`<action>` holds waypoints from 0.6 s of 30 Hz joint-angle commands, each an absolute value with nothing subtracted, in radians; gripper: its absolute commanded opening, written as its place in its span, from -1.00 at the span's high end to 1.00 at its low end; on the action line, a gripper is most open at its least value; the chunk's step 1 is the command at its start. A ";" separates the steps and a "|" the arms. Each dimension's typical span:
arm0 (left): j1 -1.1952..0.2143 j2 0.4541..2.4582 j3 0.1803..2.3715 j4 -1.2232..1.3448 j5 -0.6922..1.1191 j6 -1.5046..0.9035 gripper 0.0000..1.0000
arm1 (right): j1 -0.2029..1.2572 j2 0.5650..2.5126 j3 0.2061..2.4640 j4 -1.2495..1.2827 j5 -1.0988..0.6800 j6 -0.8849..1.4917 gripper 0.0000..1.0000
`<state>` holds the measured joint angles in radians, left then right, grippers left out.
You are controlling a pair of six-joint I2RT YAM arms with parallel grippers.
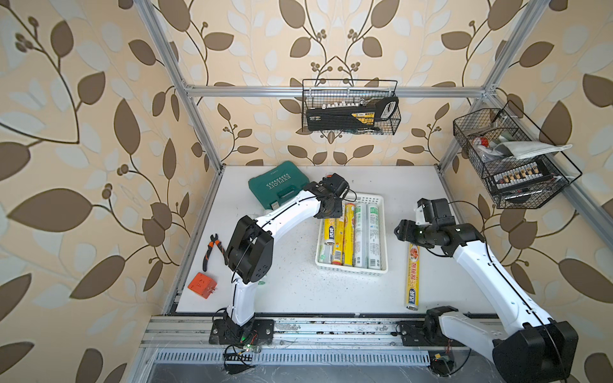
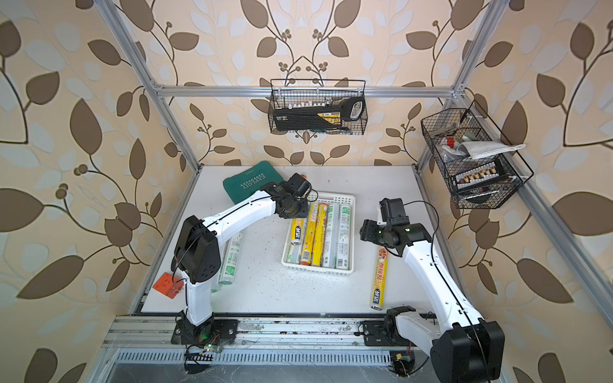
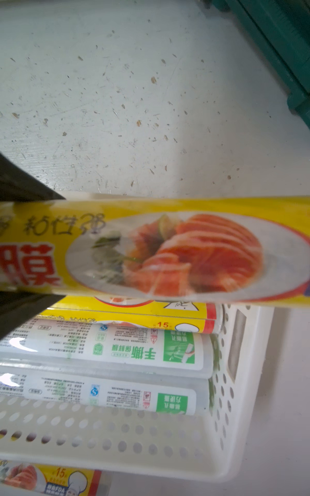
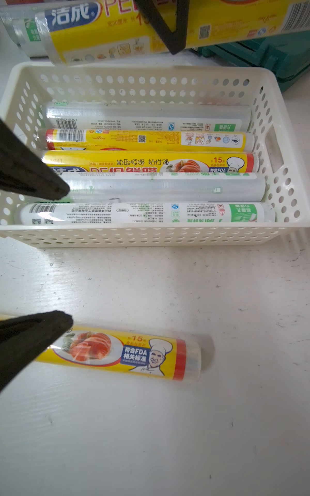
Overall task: Put the plastic wrap into the basket
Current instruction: Place the plastic wrap in the basket.
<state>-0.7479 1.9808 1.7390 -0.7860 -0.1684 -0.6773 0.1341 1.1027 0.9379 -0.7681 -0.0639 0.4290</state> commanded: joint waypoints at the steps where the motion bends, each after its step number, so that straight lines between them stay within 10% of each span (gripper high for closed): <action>1: -0.755 1.992 1.781 -0.790 -0.141 -0.651 0.23 | 0.127 1.089 0.934 -0.792 -0.069 0.411 -0.39; 18: -0.813 2.023 1.692 -0.771 -0.098 -0.675 0.27 | 0.107 1.092 0.935 -0.806 -0.075 0.399 -0.39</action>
